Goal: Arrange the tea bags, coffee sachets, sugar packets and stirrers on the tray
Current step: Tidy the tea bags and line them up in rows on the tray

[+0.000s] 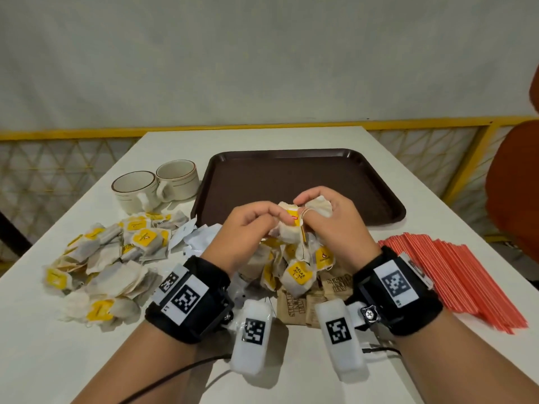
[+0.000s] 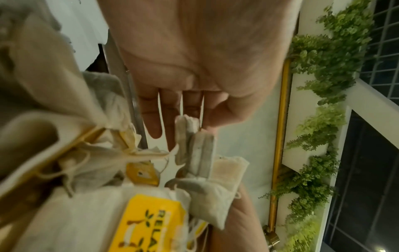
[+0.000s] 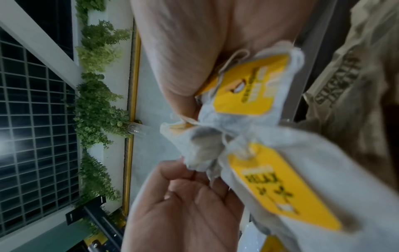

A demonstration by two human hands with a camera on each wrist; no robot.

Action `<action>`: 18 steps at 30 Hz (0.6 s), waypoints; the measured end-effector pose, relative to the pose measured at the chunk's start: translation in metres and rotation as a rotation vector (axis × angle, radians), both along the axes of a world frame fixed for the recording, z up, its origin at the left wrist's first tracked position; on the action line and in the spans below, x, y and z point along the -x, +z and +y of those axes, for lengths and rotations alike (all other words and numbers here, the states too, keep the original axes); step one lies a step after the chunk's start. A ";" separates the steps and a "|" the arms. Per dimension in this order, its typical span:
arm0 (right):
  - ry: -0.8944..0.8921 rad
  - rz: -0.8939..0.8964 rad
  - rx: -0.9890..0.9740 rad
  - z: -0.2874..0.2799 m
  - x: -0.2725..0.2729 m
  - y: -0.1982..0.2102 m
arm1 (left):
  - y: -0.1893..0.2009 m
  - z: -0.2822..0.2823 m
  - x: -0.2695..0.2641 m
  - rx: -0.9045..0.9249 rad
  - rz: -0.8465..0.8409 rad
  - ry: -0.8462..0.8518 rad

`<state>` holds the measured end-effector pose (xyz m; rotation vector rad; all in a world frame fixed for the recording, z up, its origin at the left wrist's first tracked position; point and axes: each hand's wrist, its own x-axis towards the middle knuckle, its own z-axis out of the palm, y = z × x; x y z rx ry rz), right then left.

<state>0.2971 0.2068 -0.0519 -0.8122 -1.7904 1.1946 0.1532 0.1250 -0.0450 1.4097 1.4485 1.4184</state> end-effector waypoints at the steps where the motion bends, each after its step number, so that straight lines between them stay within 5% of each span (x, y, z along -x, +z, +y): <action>1: -0.010 -0.004 -0.006 0.001 0.000 -0.001 | 0.000 0.000 -0.001 0.008 -0.008 -0.005; 5: -0.033 -0.006 -0.011 0.003 0.001 -0.003 | -0.003 -0.004 0.000 0.026 0.019 -0.065; 10: -0.025 -0.006 -0.028 0.003 0.001 -0.004 | -0.008 0.002 -0.002 -0.024 0.155 0.063; 18: 0.125 -0.068 -0.107 0.005 -0.007 0.024 | 0.003 0.006 0.009 -0.103 0.051 0.169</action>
